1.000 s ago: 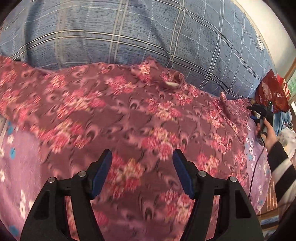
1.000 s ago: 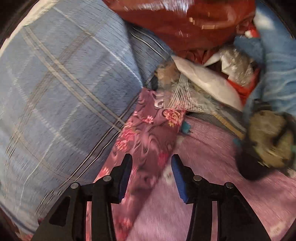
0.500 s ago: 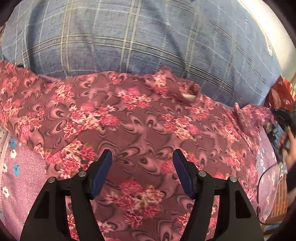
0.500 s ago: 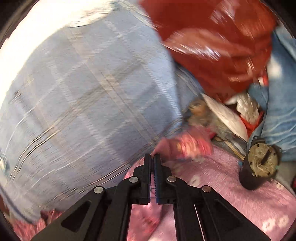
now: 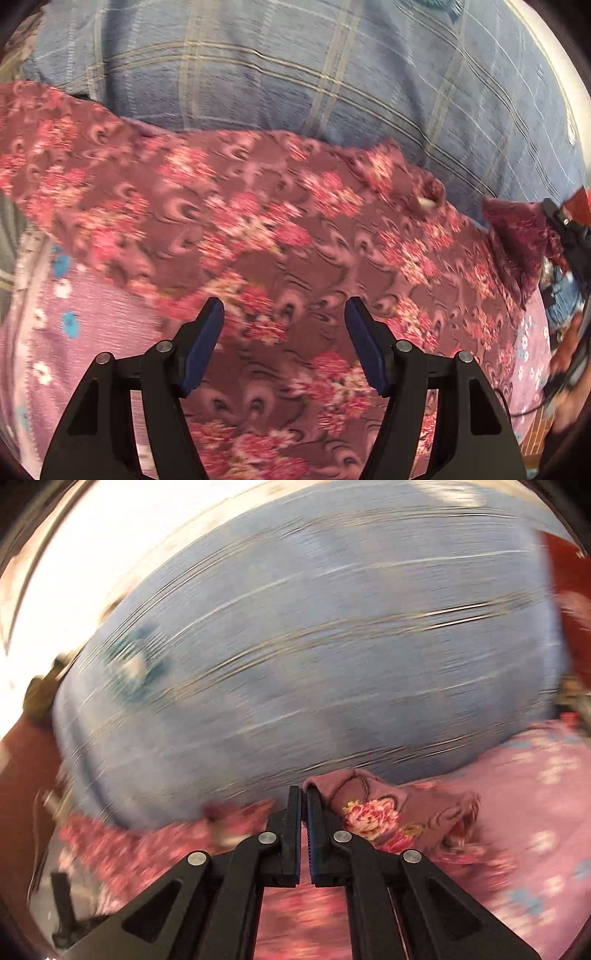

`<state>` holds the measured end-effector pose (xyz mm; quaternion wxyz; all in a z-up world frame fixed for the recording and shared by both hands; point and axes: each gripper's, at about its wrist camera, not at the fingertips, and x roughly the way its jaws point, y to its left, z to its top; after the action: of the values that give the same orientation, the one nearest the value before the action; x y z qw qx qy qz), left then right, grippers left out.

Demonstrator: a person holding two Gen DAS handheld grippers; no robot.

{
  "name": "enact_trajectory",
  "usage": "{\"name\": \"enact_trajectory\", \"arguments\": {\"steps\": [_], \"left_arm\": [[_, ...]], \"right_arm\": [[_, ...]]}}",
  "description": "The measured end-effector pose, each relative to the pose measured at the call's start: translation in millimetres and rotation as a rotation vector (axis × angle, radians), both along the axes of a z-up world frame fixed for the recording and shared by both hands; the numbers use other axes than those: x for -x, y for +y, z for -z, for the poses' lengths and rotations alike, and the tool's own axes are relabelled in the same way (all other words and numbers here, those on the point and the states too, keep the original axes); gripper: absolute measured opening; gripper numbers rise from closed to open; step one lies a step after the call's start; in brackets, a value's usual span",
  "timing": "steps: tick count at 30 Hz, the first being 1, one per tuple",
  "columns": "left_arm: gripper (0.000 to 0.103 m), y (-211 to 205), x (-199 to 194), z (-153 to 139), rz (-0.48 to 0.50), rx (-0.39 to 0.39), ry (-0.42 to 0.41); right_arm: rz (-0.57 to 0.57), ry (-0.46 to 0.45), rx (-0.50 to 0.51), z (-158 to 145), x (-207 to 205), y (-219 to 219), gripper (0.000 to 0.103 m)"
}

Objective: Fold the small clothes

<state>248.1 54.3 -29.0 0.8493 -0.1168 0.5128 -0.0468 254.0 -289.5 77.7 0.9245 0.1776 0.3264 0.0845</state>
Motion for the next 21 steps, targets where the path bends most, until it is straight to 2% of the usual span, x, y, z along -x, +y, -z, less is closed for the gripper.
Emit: {"name": "enact_trajectory", "arguments": {"steps": [4, 6, 7, 8, 11, 12, 14, 16, 18, 21], "left_arm": [[0.067, 29, 0, -13, -0.063, -0.008, -0.033], [0.067, 44, 2, -19, -0.102, -0.013, -0.052], [0.067, 50, 3, -21, -0.115, -0.009, -0.058], [0.067, 54, 4, -21, -0.119, -0.001, -0.058], [0.067, 55, 3, -17, -0.082, 0.042, -0.029], [0.067, 49, 2, -15, -0.056, 0.052, -0.018], [0.067, 33, 1, -11, 0.016, 0.073, 0.009], [0.067, 15, 0, -9, 0.073, 0.073, 0.025], [0.067, -1, -1, -8, 0.108, 0.037, 0.034], [0.067, -13, 0, -8, 0.121, -0.011, 0.031]], "right_arm": [[-0.193, 0.031, -0.012, 20, -2, 100, 0.003], [-0.29, 0.082, -0.036, 37, 0, 140, 0.004], [-0.366, 0.134, -0.043, 52, 5, 168, 0.009], [-0.417, 0.175, -0.048, 62, 12, 183, 0.009], [-0.522, 0.273, -0.008, 86, 42, 214, 0.009], [-0.534, 0.286, 0.005, 88, 51, 214, 0.01], [-0.53, 0.295, -0.006, 87, 69, 201, 0.02], [-0.472, 0.281, -0.024, 82, 80, 173, 0.031], [-0.35, 0.256, -0.033, 74, 85, 128, 0.035], [-0.176, 0.256, -0.097, 71, 66, 81, 0.038]]}}
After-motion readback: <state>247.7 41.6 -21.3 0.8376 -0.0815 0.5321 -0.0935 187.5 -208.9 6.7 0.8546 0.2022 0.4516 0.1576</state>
